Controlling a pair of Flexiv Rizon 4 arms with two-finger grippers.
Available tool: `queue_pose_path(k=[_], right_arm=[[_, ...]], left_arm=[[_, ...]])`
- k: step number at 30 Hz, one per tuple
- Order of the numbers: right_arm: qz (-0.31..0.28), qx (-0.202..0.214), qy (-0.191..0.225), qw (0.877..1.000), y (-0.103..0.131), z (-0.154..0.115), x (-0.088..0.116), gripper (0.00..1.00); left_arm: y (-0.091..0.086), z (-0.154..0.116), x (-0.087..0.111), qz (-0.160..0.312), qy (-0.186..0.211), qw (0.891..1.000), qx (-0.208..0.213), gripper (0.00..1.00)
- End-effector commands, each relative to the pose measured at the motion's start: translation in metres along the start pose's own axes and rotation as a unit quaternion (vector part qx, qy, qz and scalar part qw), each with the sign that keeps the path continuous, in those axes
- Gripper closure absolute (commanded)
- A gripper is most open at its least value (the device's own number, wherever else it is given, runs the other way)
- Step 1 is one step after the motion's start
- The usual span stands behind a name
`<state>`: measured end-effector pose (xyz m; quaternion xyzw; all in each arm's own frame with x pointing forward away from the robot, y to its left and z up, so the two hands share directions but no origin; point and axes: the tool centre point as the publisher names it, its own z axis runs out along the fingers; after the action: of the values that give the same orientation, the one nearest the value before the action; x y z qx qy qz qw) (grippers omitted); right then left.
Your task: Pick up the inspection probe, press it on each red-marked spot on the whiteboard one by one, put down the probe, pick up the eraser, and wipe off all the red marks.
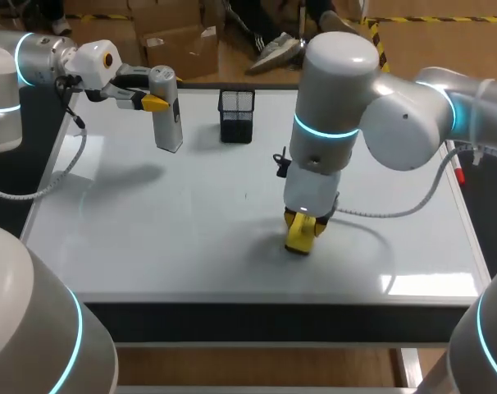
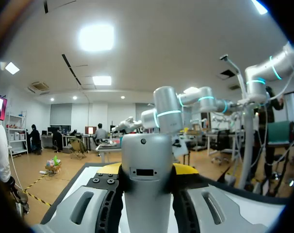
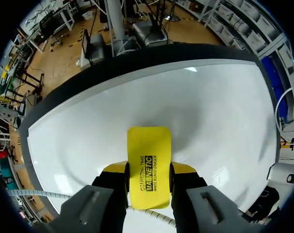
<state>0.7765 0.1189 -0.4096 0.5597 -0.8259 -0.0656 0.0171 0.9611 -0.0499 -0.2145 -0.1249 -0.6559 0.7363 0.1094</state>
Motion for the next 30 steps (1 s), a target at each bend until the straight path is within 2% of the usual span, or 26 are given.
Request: queue_pose_path(k=[1,13,30], right_arm=[[-0.006,0.015,-0.011,1.000,0.003,-0.020,0.009,1.00],[-0.035,0.040,-0.001,0.999,-0.017,-0.054,0.004,1.00],[-0.043,0.044,-0.005,0.998,-0.023,-0.059,0.002,1.00]], left_arm=[[-0.002,0.000,0.000,-0.001,0.001,1.000,-0.001,1.00],[-0.002,0.000,0.000,-0.001,0.001,1.000,-0.001,1.00],[-0.002,0.000,0.000,-0.001,0.001,1.000,-0.001,1.00]])
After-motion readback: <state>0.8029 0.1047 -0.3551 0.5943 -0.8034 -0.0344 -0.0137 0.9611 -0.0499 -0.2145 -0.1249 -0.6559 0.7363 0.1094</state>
